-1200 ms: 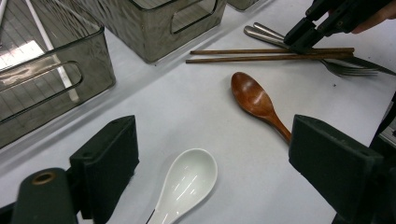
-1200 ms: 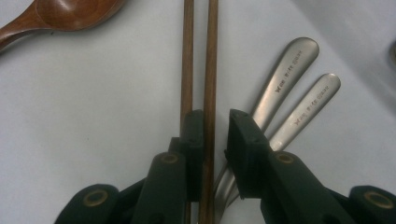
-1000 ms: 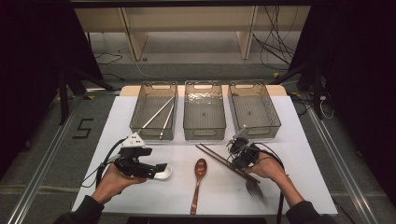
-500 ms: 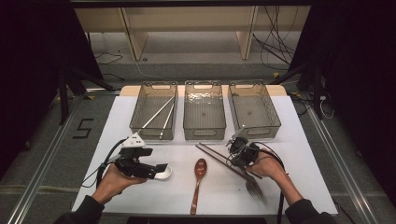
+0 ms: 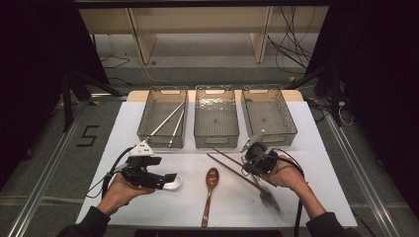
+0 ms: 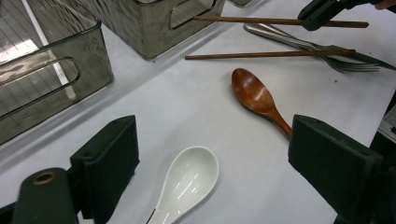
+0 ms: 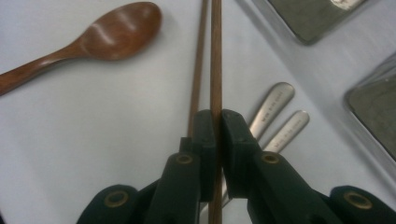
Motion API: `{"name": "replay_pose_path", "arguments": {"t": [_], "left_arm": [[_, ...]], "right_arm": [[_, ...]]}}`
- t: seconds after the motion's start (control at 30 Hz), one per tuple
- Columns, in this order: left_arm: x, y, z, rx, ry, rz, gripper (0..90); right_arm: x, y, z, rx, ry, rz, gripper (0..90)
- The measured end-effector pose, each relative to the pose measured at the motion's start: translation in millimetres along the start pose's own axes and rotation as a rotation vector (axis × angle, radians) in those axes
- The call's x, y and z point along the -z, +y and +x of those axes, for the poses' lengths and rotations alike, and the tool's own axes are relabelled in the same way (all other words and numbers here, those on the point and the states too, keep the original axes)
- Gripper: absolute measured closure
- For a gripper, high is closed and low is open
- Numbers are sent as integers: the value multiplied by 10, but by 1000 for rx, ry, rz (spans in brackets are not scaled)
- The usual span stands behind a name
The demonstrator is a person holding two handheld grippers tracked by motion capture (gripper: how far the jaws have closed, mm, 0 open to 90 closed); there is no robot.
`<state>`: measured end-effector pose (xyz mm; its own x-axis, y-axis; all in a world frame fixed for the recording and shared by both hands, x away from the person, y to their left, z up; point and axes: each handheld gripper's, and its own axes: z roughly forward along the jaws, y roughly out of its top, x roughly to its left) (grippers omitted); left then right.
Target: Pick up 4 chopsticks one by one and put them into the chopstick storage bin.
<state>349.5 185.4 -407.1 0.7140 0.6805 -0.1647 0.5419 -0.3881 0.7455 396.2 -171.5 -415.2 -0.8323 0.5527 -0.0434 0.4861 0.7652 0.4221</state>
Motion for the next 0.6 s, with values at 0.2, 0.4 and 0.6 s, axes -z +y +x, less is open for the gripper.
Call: {"name": "replay_pose_path", "arguments": {"t": [0.2,0.4,0.6], "left_arm": [[4,27,-33,-20,-15,2,156],[-17,78,-89,-45,-45,5,156],[-66,153,-184,-97,-64,18,156]], "right_arm": [[78,4,148,54,10,-9,853],[124,41,323,106,33,-12,853],[132,74,445,150,49,-13,853]]}}
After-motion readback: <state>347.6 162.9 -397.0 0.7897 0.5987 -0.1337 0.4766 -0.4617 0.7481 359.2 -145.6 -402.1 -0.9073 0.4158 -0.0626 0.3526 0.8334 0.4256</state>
